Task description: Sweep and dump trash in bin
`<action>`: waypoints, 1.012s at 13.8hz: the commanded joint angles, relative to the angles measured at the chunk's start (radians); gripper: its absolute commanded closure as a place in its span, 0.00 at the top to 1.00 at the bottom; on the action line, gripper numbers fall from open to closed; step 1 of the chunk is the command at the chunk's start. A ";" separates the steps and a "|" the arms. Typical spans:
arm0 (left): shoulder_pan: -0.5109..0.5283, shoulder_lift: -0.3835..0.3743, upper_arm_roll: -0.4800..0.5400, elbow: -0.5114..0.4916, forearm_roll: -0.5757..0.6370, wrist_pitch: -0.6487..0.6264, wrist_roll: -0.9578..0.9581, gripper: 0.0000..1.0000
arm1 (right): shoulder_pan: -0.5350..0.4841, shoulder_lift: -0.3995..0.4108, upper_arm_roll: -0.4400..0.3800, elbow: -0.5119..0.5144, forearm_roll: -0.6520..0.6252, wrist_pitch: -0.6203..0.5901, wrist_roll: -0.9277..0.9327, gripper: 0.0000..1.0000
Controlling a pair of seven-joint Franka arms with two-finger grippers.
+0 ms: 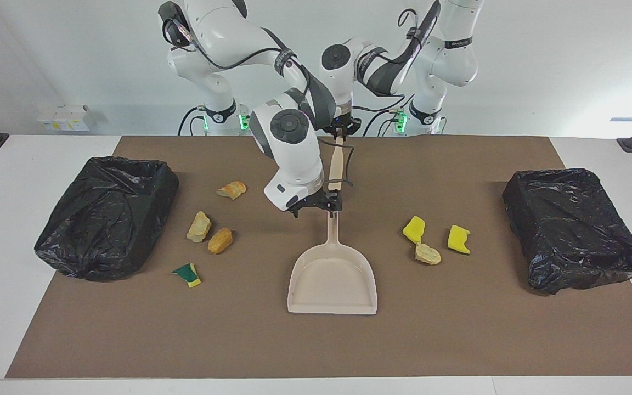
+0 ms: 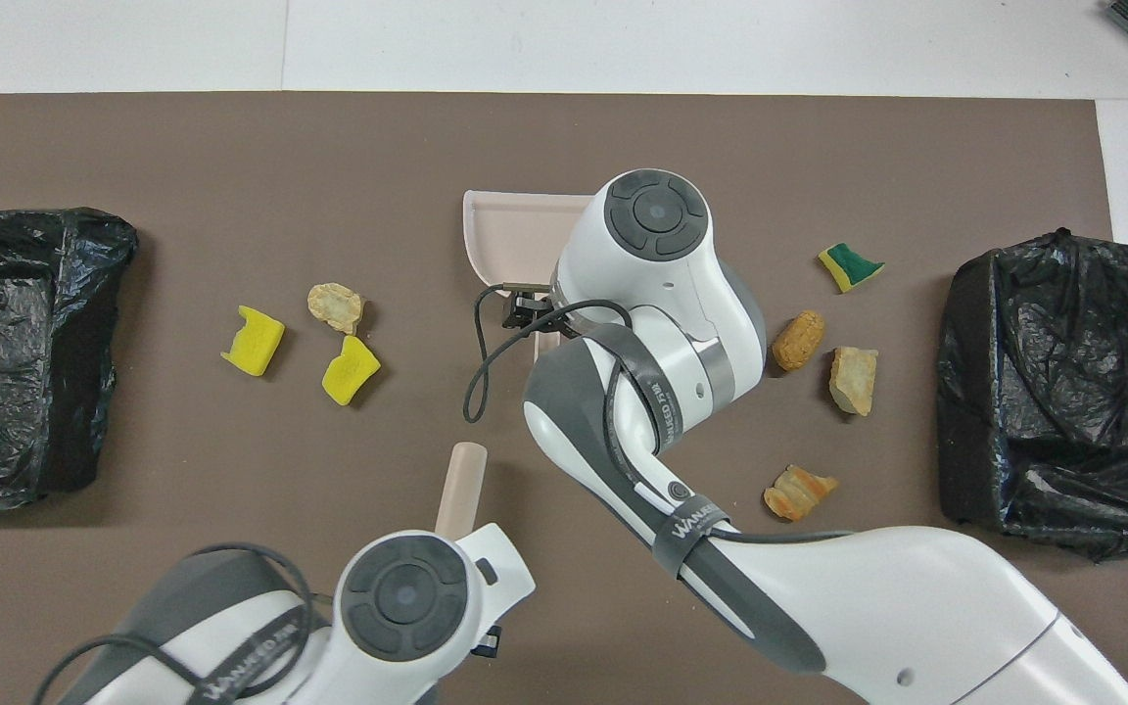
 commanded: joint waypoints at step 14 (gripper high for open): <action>0.692 0.160 -0.007 0.239 0.094 0.160 0.241 0.00 | 0.042 0.042 0.004 0.023 -0.137 0.038 0.038 0.06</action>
